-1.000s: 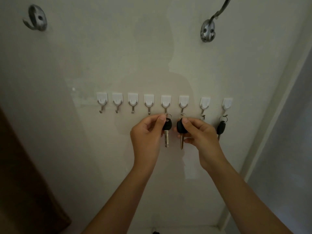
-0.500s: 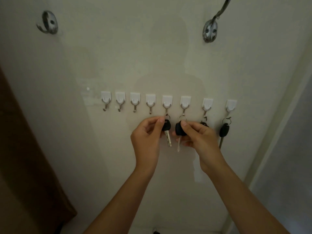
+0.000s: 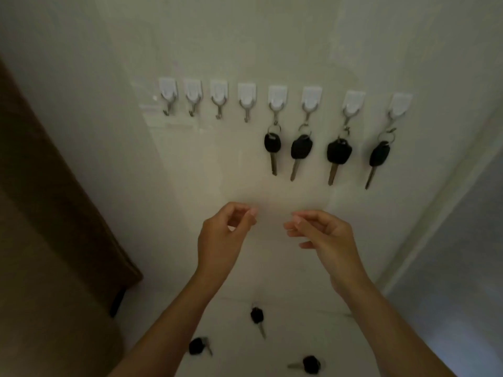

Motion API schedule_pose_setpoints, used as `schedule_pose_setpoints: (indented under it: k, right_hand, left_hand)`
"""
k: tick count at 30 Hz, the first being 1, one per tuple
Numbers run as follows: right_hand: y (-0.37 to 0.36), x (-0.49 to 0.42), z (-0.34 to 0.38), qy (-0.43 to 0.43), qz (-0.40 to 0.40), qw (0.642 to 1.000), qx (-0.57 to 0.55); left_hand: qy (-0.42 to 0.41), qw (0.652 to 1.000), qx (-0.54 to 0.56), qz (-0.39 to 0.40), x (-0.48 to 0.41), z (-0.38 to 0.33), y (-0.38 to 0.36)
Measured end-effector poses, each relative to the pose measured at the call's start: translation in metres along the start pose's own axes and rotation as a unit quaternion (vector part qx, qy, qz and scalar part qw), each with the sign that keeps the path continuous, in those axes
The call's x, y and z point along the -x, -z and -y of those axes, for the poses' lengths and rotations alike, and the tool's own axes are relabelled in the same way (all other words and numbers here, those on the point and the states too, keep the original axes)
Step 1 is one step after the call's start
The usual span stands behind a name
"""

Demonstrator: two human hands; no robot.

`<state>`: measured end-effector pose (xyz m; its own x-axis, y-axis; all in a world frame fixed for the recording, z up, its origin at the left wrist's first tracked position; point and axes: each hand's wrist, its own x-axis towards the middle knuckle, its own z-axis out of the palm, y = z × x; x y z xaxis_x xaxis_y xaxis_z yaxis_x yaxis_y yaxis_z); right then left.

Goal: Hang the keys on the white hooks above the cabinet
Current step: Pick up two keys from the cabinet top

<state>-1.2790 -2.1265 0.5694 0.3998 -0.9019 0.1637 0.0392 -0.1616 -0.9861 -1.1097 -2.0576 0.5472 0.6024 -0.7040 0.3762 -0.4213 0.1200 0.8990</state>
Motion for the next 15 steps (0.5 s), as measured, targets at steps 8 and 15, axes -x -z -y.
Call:
schedule_pose_setpoints:
  k: [8, 15]
  right_hand:
    - [0.024, 0.055, -0.126, -0.011, -0.013, 0.965, 0.262]
    - [0.041, 0.088, -0.191, -0.038, 0.039, 0.896, 0.44]
  left_hand:
    - [0.008, 0.943, -0.296, 0.152, 0.068, 0.089, -0.009]
    - [0.032, 0.895, -0.363, 0.258, 0.103, 0.145, -0.039]
